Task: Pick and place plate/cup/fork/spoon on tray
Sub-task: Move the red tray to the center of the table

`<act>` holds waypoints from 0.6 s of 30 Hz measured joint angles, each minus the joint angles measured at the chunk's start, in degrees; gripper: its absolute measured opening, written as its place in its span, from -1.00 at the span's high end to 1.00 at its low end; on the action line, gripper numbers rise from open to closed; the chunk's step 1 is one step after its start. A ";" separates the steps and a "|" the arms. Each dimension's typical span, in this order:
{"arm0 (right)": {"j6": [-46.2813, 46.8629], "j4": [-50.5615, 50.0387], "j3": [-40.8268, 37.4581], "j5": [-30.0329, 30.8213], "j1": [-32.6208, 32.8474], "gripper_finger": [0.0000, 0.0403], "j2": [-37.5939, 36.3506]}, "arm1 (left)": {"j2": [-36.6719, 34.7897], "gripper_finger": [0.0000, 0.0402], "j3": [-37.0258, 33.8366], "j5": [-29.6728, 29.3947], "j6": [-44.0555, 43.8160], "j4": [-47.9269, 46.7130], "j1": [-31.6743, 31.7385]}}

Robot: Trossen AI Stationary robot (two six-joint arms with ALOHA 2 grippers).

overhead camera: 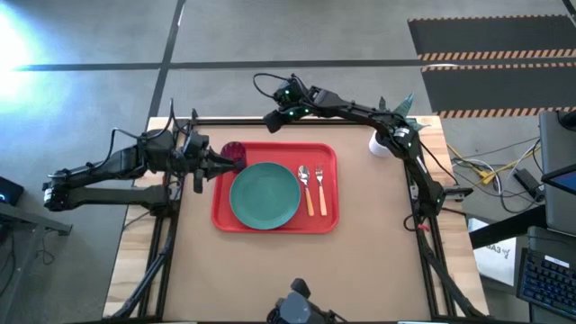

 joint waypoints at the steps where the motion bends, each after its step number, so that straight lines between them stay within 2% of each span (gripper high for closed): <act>1: 0.03 0.22 0.00 -0.02 0.00 0.96 0.00 | 0.00 0.60 0.00 0.00 0.00 0.00 0.00; 18: 0.69 0.24 0.00 -0.27 -0.33 0.96 0.00 | 0.02 0.60 -0.02 0.00 0.00 0.00 0.00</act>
